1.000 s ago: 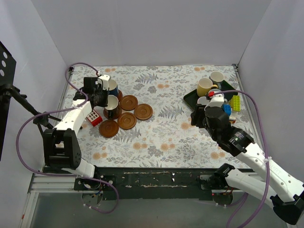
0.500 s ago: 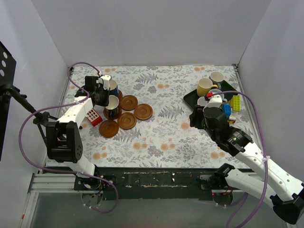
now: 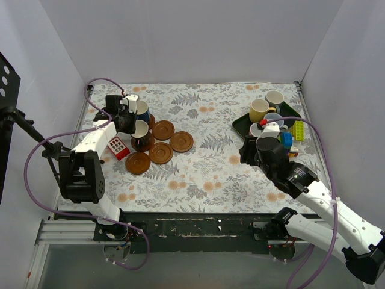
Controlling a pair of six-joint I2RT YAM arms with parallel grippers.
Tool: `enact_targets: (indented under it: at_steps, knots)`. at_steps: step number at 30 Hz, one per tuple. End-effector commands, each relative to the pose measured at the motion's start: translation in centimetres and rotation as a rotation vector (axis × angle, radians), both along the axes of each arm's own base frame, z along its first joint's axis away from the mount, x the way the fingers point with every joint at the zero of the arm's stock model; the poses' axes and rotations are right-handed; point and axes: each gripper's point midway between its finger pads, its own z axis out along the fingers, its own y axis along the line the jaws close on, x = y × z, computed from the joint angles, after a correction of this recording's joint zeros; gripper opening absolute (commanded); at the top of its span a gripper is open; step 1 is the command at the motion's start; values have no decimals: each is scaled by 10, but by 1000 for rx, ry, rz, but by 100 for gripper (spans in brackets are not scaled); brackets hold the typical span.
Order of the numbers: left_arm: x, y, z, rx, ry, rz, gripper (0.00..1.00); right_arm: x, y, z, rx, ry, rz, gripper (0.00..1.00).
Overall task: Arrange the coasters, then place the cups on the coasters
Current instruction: Place the cup on the coaster.
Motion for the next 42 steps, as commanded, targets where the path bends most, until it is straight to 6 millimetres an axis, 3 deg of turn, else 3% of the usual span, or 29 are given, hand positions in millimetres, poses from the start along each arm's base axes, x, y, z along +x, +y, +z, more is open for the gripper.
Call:
enact_targets:
  at_steps: [1,42]
  knots:
    - [22,1,36,-16,-113,-6,0,-3,0,-5,12,19,1,59]
    - [22,3,19,-12,-64,7,0,-8,3,-18,11,64,13,58]
